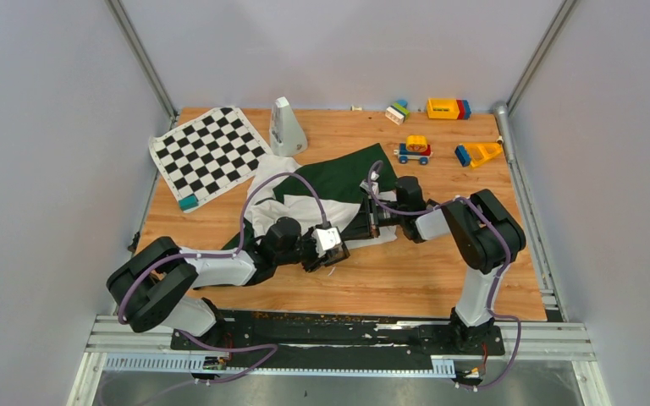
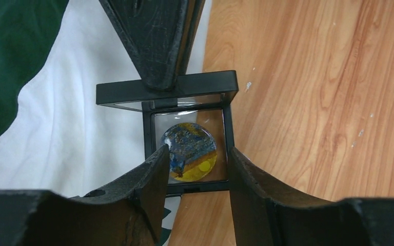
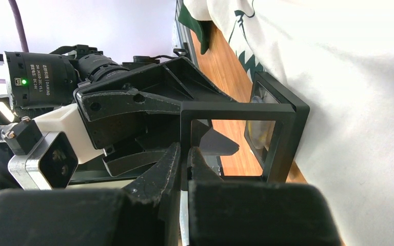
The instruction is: Remove the brooch from the garment
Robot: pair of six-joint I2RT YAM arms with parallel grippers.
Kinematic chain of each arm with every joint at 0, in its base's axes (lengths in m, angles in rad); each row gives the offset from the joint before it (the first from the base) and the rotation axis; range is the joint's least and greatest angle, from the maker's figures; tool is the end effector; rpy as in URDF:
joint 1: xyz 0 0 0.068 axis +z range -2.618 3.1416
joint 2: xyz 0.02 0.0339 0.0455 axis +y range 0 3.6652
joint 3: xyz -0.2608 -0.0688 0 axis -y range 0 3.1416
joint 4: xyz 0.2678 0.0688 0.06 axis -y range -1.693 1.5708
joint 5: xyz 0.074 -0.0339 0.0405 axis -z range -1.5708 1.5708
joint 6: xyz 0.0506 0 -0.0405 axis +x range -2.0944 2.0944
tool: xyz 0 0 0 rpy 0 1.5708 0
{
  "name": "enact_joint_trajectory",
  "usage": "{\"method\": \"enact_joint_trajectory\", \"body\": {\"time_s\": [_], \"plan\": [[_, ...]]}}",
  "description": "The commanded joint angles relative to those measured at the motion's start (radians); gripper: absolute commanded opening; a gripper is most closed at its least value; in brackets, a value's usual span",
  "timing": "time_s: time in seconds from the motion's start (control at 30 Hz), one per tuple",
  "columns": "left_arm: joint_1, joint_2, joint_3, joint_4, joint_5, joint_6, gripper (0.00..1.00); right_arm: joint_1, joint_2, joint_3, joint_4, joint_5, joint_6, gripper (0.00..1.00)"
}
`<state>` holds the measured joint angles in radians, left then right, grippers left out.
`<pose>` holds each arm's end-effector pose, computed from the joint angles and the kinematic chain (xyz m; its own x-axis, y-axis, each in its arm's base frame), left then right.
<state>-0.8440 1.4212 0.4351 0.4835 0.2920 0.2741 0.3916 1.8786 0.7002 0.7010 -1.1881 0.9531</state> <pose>0.1793 -0.2236 0.1222 -0.0690 0.4678 -0.8812 0.9370 0.3337 0.1037 0.2958 0.1729 0.0949 -0.9830 -0.0766 -0.1669 -0.1774 0.1607 0.9709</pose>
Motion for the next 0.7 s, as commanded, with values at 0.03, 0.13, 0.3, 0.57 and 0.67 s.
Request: {"method": "enact_joint_trajectory", "body": {"time_s": [0.03,0.13,0.3,0.57,0.67], "plan": [[-0.006,-0.050,-0.002,0.049,0.060,-0.003,0.54,-0.013,-0.008,-0.007,0.038,-0.021,-0.008,0.00],[-0.006,-0.088,-0.032,0.086,0.071,-0.016,0.56,-0.024,-0.020,-0.010,0.015,-0.015,-0.023,0.00],[-0.005,-0.203,-0.106,0.170,-0.039,-0.109,0.71,-0.049,-0.040,-0.012,-0.059,0.003,-0.061,0.00],[0.139,-0.217,-0.103,0.161,-0.091,-0.460,0.74,-0.058,-0.158,0.021,-0.417,0.156,-0.273,0.00],[0.177,-0.194,-0.049,0.069,-0.072,-0.492,0.76,-0.057,-0.199,0.034,-0.547,0.216,-0.321,0.00]]}}
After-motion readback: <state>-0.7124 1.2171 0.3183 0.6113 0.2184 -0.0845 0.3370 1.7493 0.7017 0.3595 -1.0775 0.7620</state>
